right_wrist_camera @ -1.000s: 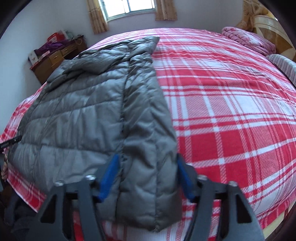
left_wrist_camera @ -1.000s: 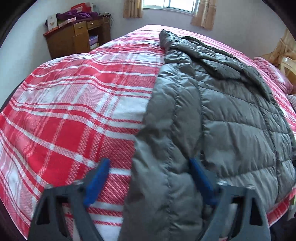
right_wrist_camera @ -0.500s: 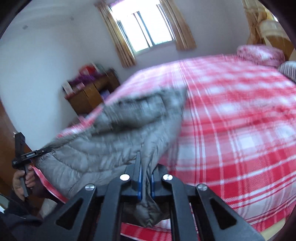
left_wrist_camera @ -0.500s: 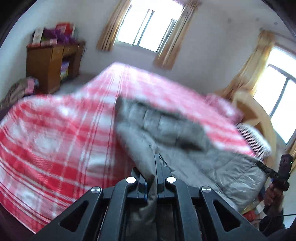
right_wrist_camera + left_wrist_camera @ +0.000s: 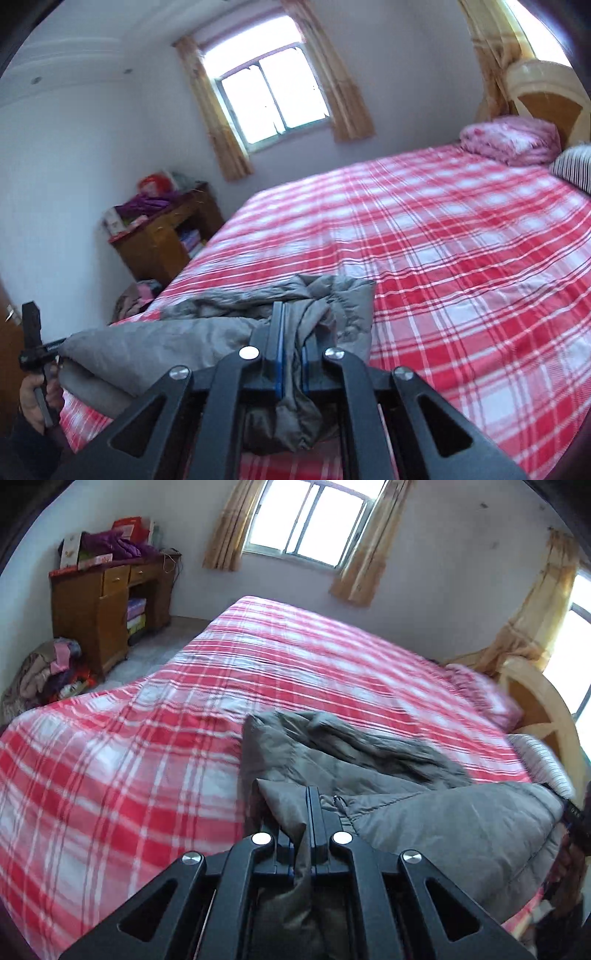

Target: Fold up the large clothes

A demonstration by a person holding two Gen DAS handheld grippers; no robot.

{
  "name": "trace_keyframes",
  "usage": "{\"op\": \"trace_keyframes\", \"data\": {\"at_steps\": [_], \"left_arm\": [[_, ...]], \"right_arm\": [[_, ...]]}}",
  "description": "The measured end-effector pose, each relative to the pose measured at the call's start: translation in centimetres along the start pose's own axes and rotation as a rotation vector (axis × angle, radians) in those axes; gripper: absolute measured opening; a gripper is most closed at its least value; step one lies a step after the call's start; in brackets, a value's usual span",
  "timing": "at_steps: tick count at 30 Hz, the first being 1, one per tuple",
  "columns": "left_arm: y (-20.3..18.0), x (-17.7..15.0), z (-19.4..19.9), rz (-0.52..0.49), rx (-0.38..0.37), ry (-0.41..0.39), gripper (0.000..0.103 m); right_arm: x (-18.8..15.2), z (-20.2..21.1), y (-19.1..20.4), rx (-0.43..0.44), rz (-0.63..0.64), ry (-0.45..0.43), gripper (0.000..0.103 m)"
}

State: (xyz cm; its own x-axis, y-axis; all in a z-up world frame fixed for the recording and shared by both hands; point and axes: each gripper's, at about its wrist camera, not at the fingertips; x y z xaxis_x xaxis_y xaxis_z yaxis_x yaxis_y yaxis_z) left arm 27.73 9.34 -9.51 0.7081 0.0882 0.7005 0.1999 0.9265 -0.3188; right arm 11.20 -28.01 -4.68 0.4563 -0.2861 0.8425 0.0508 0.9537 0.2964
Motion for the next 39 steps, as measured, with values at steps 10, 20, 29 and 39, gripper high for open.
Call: {"op": "trace_keyframes", "data": {"at_steps": [10, 20, 29, 39], "left_arm": [[1.8, 3.3, -6.6, 0.145, 0.114, -0.029, 0.024], [1.2, 4.5, -5.0, 0.152, 0.428, -0.235, 0.085], [-4.0, 3.4, -1.3, 0.097, 0.677, -0.502, 0.098], [-10.3, 2.6, -13.2, -0.235, 0.698, -0.295, 0.099]], "right_arm": [[0.4, -9.5, -3.5, -0.115, -0.017, 0.085, 0.008], [1.7, -14.4, -3.6, -0.205, 0.043, 0.110, 0.027], [3.5, -12.5, 0.4, -0.262, 0.052, -0.043, 0.093], [-1.0, -19.7, 9.1, -0.288, 0.325, 0.118, 0.093]]}}
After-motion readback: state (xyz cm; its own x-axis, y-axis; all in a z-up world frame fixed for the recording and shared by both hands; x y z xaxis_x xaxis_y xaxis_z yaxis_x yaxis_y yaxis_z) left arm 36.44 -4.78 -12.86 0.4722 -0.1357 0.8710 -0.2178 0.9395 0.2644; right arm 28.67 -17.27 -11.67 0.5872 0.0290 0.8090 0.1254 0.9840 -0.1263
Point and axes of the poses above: each gripper's, at about its wrist camera, not at the fingertips, and z roughly against the way its jaws point, y to its left, x to its top, and after that the axes turned 3 degrees about z, right-handed
